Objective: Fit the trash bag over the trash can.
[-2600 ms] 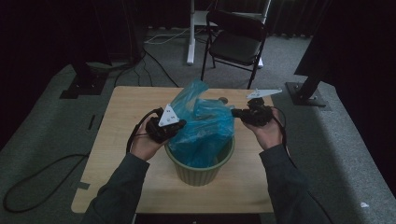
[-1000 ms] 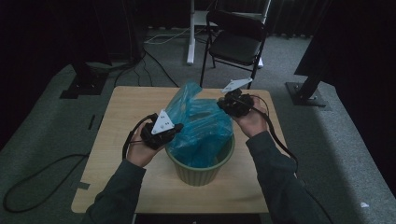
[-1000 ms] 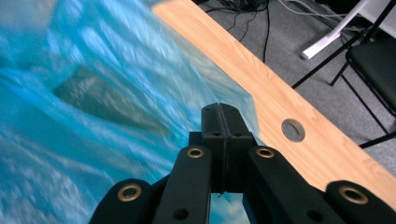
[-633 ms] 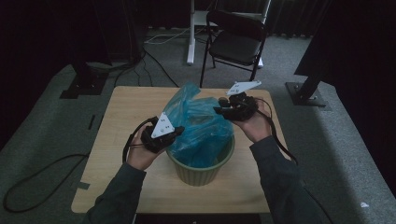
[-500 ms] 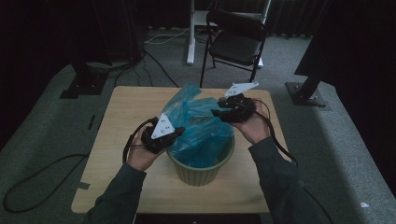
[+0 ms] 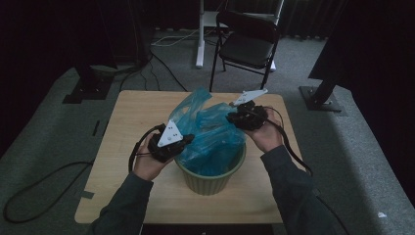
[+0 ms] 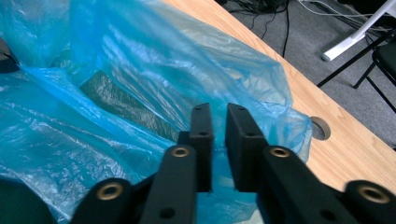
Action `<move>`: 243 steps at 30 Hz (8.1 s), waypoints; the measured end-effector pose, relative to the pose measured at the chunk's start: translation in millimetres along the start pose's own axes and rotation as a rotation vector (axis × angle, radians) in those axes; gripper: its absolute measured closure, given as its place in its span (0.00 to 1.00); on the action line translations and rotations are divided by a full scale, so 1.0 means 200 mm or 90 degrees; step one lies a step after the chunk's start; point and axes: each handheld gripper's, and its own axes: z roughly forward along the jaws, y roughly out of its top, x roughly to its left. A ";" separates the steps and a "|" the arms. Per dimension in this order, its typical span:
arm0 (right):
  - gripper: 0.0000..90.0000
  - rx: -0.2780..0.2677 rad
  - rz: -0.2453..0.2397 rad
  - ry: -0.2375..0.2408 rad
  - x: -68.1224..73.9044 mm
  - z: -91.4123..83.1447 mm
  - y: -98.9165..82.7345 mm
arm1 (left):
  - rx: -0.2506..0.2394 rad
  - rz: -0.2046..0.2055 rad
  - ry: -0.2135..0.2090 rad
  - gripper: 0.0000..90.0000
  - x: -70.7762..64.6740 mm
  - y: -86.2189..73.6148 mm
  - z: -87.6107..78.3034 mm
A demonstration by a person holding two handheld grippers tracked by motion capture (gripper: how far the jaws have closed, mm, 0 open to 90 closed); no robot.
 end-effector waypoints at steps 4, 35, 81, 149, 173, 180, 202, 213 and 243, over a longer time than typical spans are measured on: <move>0.95 0.002 0.012 0.002 0.01 -0.01 -0.04 | -0.001 -0.002 -0.009 0.99 -0.02 -0.01 -0.01; 0.97 -0.018 0.035 0.039 0.09 -0.13 -0.22 | -0.030 -0.029 0.002 0.76 -0.05 0.04 -0.11; 0.86 -0.033 0.049 0.083 0.13 -0.17 -0.30 | -0.003 -0.198 -0.001 0.99 0.03 -0.16 -0.18; 1.00 -0.050 0.093 0.055 -0.18 0.03 -0.09 | -0.051 -0.288 0.080 0.71 0.44 -0.15 -0.18; 1.00 -0.057 0.079 0.062 -0.18 0.04 -0.09 | 0.011 -0.293 -0.011 0.95 0.46 -0.11 0.08; 1.00 -0.056 0.083 0.044 -0.21 0.04 -0.12 | 0.007 -0.303 0.017 0.99 0.50 -0.14 0.06; 1.00 -0.028 0.127 0.042 -0.27 0.17 -0.27 | 0.038 -0.300 0.033 0.99 0.45 -0.20 0.19; 0.93 -0.027 0.120 0.086 -0.22 0.10 -0.37 | 0.022 -0.318 -0.002 0.89 0.40 -0.27 0.13; 0.95 -0.036 0.097 0.097 -0.19 0.08 -0.35 | -0.032 -0.337 -0.048 0.53 0.42 -0.14 0.04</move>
